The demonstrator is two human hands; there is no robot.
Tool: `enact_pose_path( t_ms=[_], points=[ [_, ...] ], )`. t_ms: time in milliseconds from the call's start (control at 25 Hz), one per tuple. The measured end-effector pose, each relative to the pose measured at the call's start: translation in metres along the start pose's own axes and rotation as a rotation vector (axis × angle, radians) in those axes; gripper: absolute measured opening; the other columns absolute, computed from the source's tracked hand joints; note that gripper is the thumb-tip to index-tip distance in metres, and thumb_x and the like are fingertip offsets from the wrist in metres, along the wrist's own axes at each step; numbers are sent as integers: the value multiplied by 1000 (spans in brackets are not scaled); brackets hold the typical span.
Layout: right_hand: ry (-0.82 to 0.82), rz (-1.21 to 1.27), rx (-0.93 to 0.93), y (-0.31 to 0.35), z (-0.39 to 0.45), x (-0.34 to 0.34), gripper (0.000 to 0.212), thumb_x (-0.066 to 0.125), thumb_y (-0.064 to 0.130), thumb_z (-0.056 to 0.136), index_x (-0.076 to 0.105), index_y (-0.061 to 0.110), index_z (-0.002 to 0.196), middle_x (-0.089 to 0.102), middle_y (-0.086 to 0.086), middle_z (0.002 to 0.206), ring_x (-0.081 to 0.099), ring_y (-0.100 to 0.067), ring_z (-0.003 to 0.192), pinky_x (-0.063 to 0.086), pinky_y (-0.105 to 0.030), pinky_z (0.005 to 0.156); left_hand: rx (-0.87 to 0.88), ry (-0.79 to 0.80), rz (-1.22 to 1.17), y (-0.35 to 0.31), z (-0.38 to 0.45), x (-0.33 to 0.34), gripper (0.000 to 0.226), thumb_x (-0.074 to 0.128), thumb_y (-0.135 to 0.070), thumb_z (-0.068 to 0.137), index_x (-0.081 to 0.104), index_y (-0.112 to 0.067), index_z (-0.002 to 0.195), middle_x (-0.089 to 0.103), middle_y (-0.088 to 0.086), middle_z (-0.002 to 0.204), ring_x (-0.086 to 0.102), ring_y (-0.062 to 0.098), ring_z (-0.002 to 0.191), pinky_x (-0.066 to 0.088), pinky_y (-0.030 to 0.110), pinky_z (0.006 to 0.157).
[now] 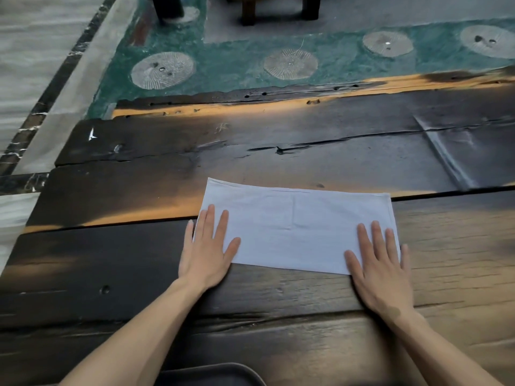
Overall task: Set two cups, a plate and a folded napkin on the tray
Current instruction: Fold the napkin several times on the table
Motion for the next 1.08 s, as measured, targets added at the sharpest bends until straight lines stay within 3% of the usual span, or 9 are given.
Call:
enact_pose_path(
  t_ms=[80, 160, 280, 440, 520, 600, 720, 920, 1080],
  points=[
    [6, 8, 11, 0, -3, -1, 72, 5, 61, 91, 1, 32, 156, -4, 4, 165, -8, -22, 151, -1, -48, 121, -116, -19, -82, -2, -2, -5, 79, 11, -67, 95, -3, -21, 158, -13, 9, 165, -14, 23, 151, -1, 42, 122],
    [15, 9, 4, -3, -7, -2, 71, 4, 61, 91, -1, 34, 156, -6, 5, 165, -10, -22, 151, -4, -49, 121, -284, -68, -175, -1, -3, -16, 82, 31, -69, 94, 13, -19, 157, 7, 11, 164, 8, 28, 149, 14, 46, 116],
    [34, -16, -37, -9, -19, 0, 64, 2, 62, 95, -5, 40, 154, -9, 7, 164, -14, -22, 150, -10, -51, 118, -464, -71, -337, -1, 10, -36, 78, 65, -60, 80, 36, -24, 142, 39, 5, 144, 35, 31, 126, 30, 48, 99],
    [18, -29, -17, -11, -34, 3, 64, 0, 63, 91, -7, 47, 152, -9, 9, 163, -17, -20, 150, -13, -51, 117, -649, 68, -637, 9, 39, -48, 81, 82, -38, 68, 41, -25, 136, 44, 9, 134, 47, 35, 120, 38, 47, 102],
    [14, -23, -19, -14, -34, 4, 64, 1, 62, 91, -9, 46, 152, -10, 8, 163, -18, -20, 150, -12, -50, 118, -690, 74, -778, 18, 51, -51, 64, 80, -31, 75, 49, -16, 129, 56, 11, 130, 57, 34, 113, 46, 45, 99],
    [8, -21, -28, -13, -31, 4, 63, 2, 61, 91, -10, 46, 152, -12, 8, 163, -18, -20, 149, -12, -48, 119, -725, 65, -956, 28, 58, -57, 27, 73, -22, 84, 58, -10, 104, 66, 15, 118, 65, 32, 95, 54, 41, 85],
    [3, -5, -33, -13, -30, 6, 64, 0, 61, 91, -12, 45, 151, -16, 9, 162, -23, -19, 148, -12, -47, 120, -630, 113, -1064, 23, 57, -77, 7, 67, -16, 90, 61, -12, 89, 71, 14, 106, 68, 26, 76, 52, 33, 62],
    [-24, 35, -42, -15, -29, 6, 66, 3, 61, 90, -4, 44, 153, -10, 8, 163, -19, -19, 149, -8, -48, 121, -368, 50, -1090, -22, 42, -136, 16, 64, -25, 91, 61, -19, 105, 70, 9, 102, 70, 31, 90, 57, 48, 77],
    [-74, 86, -20, -15, -29, 8, 68, 15, 59, 91, 14, 36, 155, 4, 3, 165, -6, -22, 151, -3, -47, 121, -245, 41, -1160, -80, 38, -168, 22, 64, -22, 90, 59, -17, 111, 68, 8, 102, 69, 27, 83, 54, 35, 62]
  ],
)
Point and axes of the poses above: each hand's wrist, its own z-axis towards the middle knuckle, its own x-axis out of the palm, y = z × x, the point moved 4 cm from there along z, towards the middle knuckle
